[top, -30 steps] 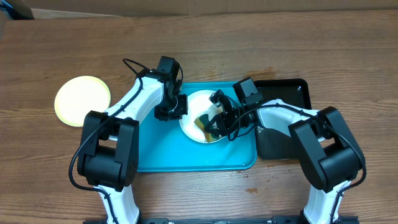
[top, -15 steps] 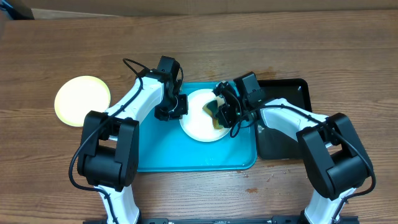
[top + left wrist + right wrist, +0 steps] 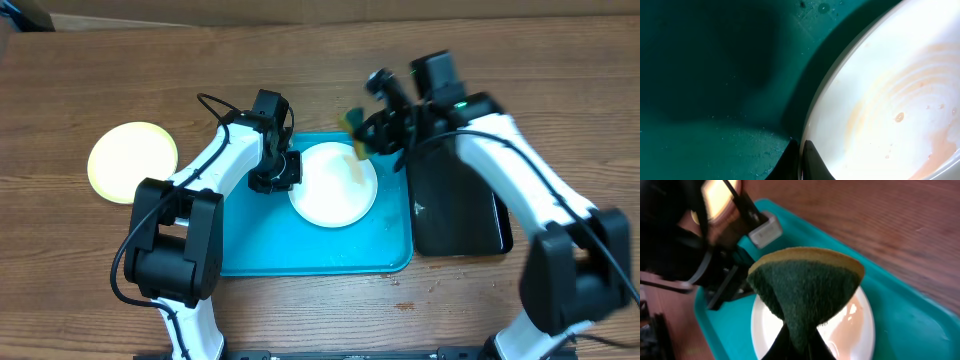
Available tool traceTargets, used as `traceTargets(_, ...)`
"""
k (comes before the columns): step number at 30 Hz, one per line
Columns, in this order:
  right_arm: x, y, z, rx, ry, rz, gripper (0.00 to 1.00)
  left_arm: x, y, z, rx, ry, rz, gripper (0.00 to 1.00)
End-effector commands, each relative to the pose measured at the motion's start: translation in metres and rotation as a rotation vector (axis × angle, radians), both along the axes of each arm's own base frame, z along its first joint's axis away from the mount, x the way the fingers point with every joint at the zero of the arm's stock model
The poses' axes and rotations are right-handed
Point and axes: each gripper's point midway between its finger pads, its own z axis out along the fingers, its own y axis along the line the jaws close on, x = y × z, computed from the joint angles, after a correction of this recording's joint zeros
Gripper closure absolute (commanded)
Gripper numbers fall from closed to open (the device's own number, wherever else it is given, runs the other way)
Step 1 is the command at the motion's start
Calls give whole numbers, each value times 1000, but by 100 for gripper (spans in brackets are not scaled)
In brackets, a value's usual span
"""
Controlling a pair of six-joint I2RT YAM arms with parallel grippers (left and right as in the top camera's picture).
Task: Clean dirty plates on tray and stack at the side
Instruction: 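Return sponge to the black tray and release with right gripper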
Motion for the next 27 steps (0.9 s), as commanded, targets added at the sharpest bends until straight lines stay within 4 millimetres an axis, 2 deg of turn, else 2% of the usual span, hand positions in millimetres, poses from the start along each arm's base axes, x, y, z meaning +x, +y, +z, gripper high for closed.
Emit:
traceTargets(1, 3, -34, 41, 40, -33, -66, 96, 2, -3, -1, -1, -7, -23, 96)
traceTargets(4, -6, -75, 31, 3, 87, -166, 96, 5, -4, 2, -3, -17, -23, 96)
traceTargets(8, -25, -123, 0, -125, 257, -311, 96, 17, -1, 16, 27, -49, -18, 96)
traceTargets(10, -34, -140, -17, -190, 330, -387, 96, 25, 2, 26, 47, -67, -16, 96)
traceTargets(15, -55, -164, -55, -338, 430, -499, 96, 41, 1, 59, 62, -107, -12, 96)
traceTargets(20, -72, -196, -95, -497, 502, -705, 96, 53, -2, 85, 51, -145, -11, 96)
traceTargets(27, -88, -194, -131, -496, 523, -732, 96, 53, -4, 94, 41, -144, -12, 96)
